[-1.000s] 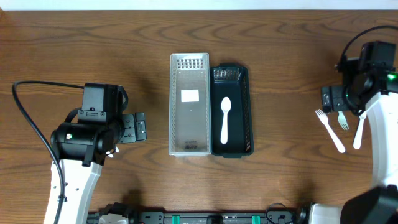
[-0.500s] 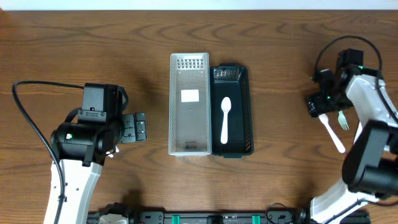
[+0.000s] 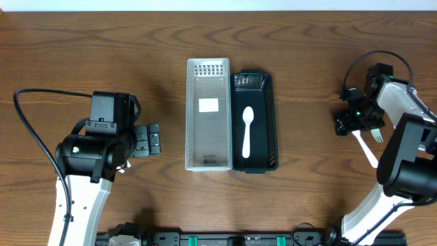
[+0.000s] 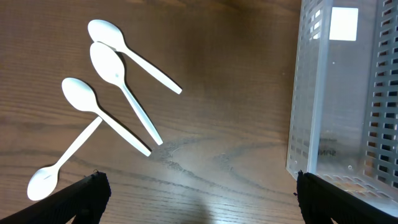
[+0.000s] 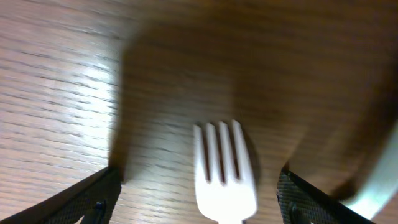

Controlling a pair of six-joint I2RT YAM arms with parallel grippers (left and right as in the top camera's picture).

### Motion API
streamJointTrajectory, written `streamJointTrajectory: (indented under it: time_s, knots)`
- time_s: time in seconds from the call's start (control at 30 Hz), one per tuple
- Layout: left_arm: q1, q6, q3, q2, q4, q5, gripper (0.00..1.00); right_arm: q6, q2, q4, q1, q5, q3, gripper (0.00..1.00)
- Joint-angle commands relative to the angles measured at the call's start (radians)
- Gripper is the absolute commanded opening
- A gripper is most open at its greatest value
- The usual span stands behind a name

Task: Pack container
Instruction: 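Move the right gripper back and grasp the white fork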

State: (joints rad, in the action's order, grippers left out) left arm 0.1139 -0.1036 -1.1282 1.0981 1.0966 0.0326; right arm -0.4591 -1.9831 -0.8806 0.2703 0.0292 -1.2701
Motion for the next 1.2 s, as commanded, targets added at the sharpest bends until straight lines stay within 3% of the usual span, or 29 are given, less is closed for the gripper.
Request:
streamJointTrajectory:
  time_s: [0.0,0.33,0.5,0.7,0.9,1.07,1.17]
  knots:
    - [-0.004,0.013,-0.023,0.0,0.011,0.002,0.98,0.018,0.0,0.002,0.037,-0.013,0.035,0.83]
    - [-0.004,0.013,-0.023,0.0,0.018,0.002,0.98,0.017,0.0,0.018,0.043,-0.023,0.055,0.76]
    - [-0.004,0.013,-0.023,0.0,0.018,0.002,0.98,0.017,0.0,0.023,0.04,-0.023,0.055,0.58]
    - [-0.004,0.013,-0.023,0.0,0.018,0.002,0.98,0.017,0.0,0.029,0.036,-0.023,0.055,0.45]
    - [-0.004,0.013,-0.023,0.0,0.018,0.002,0.98,0.019,0.0,0.04,0.036,-0.023,0.055,0.32]
    - [-0.004,0.013,-0.023,0.0,0.018,0.002,0.98,0.048,0.0,0.054,0.036,-0.023,0.055,0.28]
    - [-0.004,0.013,-0.023,0.0,0.018,0.002,0.98,0.049,0.001,0.061,0.036,-0.023,0.055,0.2]
